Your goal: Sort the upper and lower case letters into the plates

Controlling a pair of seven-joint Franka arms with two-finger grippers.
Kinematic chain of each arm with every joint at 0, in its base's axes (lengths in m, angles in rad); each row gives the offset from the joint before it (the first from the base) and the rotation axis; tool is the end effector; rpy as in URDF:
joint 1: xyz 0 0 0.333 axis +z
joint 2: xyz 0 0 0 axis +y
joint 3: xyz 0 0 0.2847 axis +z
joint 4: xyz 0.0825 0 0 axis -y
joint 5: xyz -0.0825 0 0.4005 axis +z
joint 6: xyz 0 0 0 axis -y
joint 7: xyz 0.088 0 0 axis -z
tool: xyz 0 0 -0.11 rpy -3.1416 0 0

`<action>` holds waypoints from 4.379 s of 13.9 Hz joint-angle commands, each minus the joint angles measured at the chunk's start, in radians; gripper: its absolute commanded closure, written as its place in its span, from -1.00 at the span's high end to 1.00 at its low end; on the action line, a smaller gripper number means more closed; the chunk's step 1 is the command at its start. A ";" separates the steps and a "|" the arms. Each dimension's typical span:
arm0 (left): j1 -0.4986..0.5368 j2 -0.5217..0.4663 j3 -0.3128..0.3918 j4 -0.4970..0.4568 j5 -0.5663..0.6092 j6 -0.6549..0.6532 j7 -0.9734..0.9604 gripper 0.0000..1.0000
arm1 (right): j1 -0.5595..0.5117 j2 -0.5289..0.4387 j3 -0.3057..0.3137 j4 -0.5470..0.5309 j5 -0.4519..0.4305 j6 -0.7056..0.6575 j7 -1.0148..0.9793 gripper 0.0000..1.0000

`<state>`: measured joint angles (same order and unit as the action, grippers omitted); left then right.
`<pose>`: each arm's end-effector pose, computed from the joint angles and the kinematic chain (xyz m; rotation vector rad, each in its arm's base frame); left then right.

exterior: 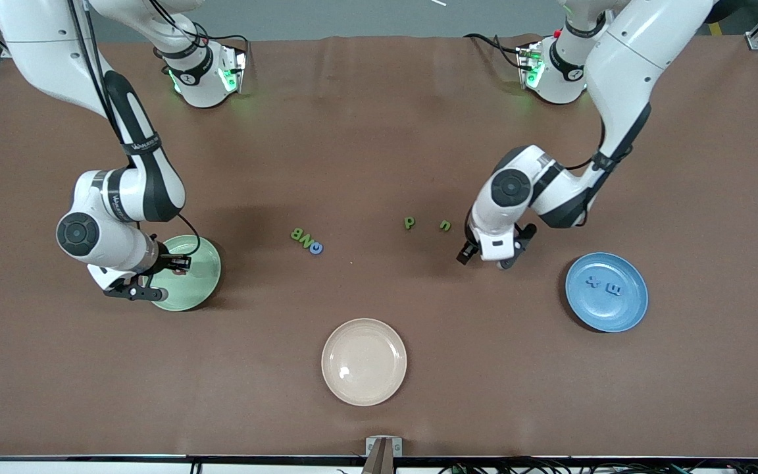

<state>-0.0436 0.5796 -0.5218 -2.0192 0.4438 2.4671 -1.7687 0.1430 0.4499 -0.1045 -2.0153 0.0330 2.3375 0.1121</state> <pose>0.4941 -0.3240 0.1493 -2.8069 -1.3836 0.0232 0.5864 0.0220 0.1739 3.0996 -0.1404 -0.1906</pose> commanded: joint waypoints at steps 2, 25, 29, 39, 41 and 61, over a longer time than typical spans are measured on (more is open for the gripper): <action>-0.048 -0.001 0.002 -0.023 0.026 0.042 -0.112 0.63 | -0.013 -0.013 0.019 -0.086 0.011 0.077 -0.014 -0.99; 0.111 -0.021 0.014 0.164 0.046 -0.112 0.231 -1.00 | 0.185 -0.019 0.022 0.067 0.073 -0.133 0.334 1.00; 0.278 -0.030 0.014 0.180 0.046 -0.161 0.519 -0.99 | 0.300 -0.010 0.020 -0.012 0.071 0.033 0.500 1.00; 0.427 -0.003 0.009 0.169 0.046 -0.161 0.698 1.00 | 0.418 0.016 0.017 -0.149 0.059 0.244 0.649 1.00; 0.424 -0.006 -0.035 0.166 0.039 -0.166 0.661 1.00 | 0.420 0.021 0.017 -0.152 0.059 0.252 0.650 1.00; -0.177 0.135 -0.089 0.158 0.140 -0.043 0.267 0.10 | 0.527 0.043 0.017 -0.157 0.056 0.283 0.798 -0.21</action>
<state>-0.2108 0.6974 -0.6206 -1.8613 0.5256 2.4060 -1.4966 0.6605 0.4942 -0.0849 -2.1523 0.0947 2.6182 0.8921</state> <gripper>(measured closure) 0.432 0.454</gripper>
